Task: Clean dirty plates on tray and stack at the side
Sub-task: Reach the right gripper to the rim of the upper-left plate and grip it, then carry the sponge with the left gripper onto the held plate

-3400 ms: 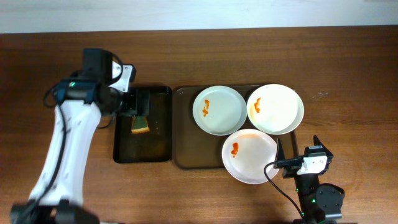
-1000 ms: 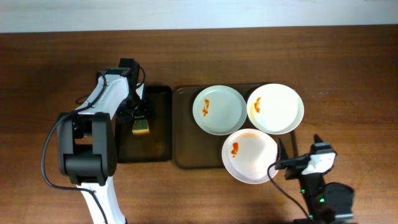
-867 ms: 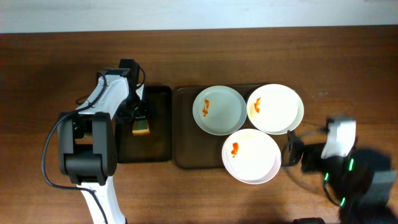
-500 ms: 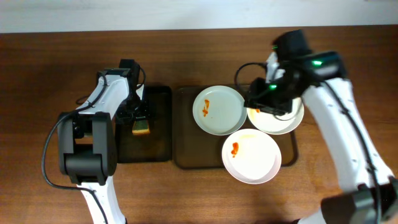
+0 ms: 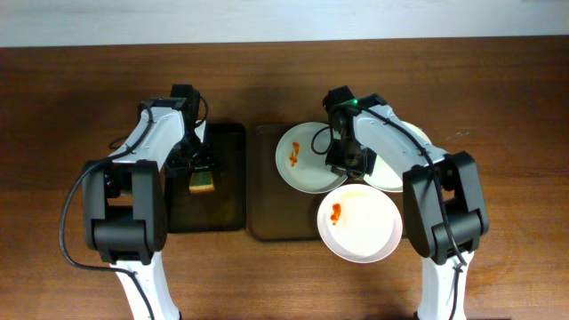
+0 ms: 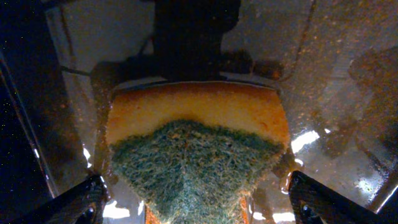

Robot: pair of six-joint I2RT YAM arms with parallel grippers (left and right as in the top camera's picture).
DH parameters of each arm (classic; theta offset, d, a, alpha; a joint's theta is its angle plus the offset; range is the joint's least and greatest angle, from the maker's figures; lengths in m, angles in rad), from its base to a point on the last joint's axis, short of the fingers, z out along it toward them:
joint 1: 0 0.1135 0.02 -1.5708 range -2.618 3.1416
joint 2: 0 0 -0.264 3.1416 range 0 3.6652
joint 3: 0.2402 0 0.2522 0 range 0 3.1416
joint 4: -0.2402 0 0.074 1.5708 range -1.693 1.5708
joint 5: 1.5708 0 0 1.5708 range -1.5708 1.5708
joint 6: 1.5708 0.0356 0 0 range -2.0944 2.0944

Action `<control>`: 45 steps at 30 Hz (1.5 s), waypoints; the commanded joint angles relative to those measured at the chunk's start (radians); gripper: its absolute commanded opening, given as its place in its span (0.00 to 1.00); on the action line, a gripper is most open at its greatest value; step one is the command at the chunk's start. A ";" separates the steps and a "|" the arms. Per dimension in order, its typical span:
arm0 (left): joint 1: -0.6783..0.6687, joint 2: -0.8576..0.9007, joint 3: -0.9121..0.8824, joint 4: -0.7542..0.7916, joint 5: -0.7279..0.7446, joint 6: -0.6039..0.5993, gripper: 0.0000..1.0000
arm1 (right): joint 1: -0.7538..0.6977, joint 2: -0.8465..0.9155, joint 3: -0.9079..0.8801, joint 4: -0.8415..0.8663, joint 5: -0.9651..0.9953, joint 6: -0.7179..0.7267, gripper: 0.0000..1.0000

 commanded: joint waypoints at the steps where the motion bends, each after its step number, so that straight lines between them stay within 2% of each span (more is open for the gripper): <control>1: -0.003 0.014 -0.001 0.002 0.008 0.002 0.91 | 0.001 0.007 -0.012 0.017 0.020 0.018 0.18; 2: -0.003 0.014 -0.002 0.002 0.008 0.002 0.91 | 0.001 0.007 -0.012 0.021 0.020 0.018 0.08; 3: -0.003 0.014 -0.001 0.002 0.008 0.002 0.91 | 0.001 0.007 -0.012 0.024 0.020 0.018 0.04; 7: -0.003 0.014 -0.001 0.022 0.008 0.002 0.91 | 0.001 0.007 -0.012 0.044 0.020 0.017 0.04; 9: -0.003 0.014 -0.001 0.023 0.008 0.002 0.84 | 0.001 0.007 -0.012 0.050 0.020 0.017 0.04; 11: -0.003 0.014 -0.001 0.025 0.008 0.002 0.47 | 0.001 0.007 -0.012 0.060 0.019 0.017 0.04; 12: -0.003 0.014 -0.001 0.024 0.008 0.002 0.38 | 0.001 0.007 -0.012 0.059 0.019 0.017 0.04; 13: -0.003 0.014 -0.001 0.024 0.008 0.002 0.19 | 0.001 0.007 -0.012 0.059 0.019 0.017 0.04; 14: -0.003 0.014 -0.002 0.024 0.008 0.002 0.06 | 0.001 0.007 -0.012 0.059 0.019 0.017 0.04; 15: -0.003 0.014 -0.002 0.024 0.008 0.002 0.28 | 0.001 0.007 -0.012 0.059 0.019 0.017 0.04; 16: -0.003 0.014 -0.002 0.026 0.008 0.002 0.59 | 0.001 0.007 -0.012 0.061 0.019 0.018 0.05; 17: -0.003 0.014 -0.002 0.042 0.008 0.002 0.68 | 0.001 0.007 -0.012 0.074 0.019 0.017 0.04; 19: -0.003 0.014 -0.002 0.073 0.008 0.002 0.61 | 0.001 0.007 -0.012 0.078 0.019 0.017 0.04; 21: -0.003 0.014 -0.002 0.086 0.007 0.002 0.18 | 0.001 0.007 -0.012 0.078 0.019 0.016 0.04; 22: -0.003 0.014 -0.002 0.097 0.007 0.002 0.12 | 0.001 0.007 -0.012 0.077 0.019 0.014 0.04; 23: -0.003 0.014 -0.002 0.108 0.007 0.002 0.27 | 0.001 0.007 -0.012 0.077 0.019 0.014 0.04; 24: -0.003 0.014 -0.002 0.111 0.007 0.002 0.49 | 0.001 0.007 -0.012 0.077 0.019 0.014 0.04; 25: -0.003 0.014 -0.002 0.112 0.007 0.002 0.14 | 0.001 0.007 -0.012 0.077 0.019 0.014 0.04; 26: -0.003 0.014 -0.002 0.110 0.007 0.002 0.00 | 0.001 0.007 -0.012 0.077 0.019 0.014 0.04; 27: -0.001 0.011 0.006 0.092 0.008 0.002 0.00 | 0.001 0.007 -0.012 0.077 0.014 0.012 0.04; 30: 0.006 -0.042 0.102 -0.003 0.005 0.002 0.00 | 0.000 0.006 0.010 0.076 -0.087 -0.122 0.04; 33: 0.005 -0.150 0.135 -0.003 -0.017 0.002 0.00 | 0.000 0.005 0.026 0.047 -0.087 -0.122 0.04; 35: -0.005 -0.174 0.135 -0.006 -0.130 0.002 0.00 | 0.000 0.005 0.034 0.040 -0.089 -0.141 0.04; 36: -0.017 -0.174 0.135 -0.014 -0.131 0.002 0.00 | 0.000 0.005 0.034 0.036 -0.089 -0.141 0.04; 38: -0.078 -0.174 0.135 -0.017 -0.251 0.002 0.00 | 0.000 0.005 0.034 0.035 -0.090 -0.141 0.04; 40: -0.123 -0.172 0.135 -0.003 -0.282 0.000 0.00 | 0.000 0.005 0.034 0.035 -0.090 -0.141 0.04; 41: -0.133 -0.170 0.135 0.007 -0.259 -0.003 0.00 | 0.000 0.005 0.034 0.035 -0.090 -0.141 0.04; 43: -0.119 -0.169 0.135 0.053 0.041 0.017 0.00 | 0.000 0.005 0.034 0.035 -0.092 -0.141 0.04; 45: -0.133 -0.169 0.135 0.109 0.235 0.047 0.00 | 0.000 0.005 0.034 0.035 -0.113 -0.141 0.04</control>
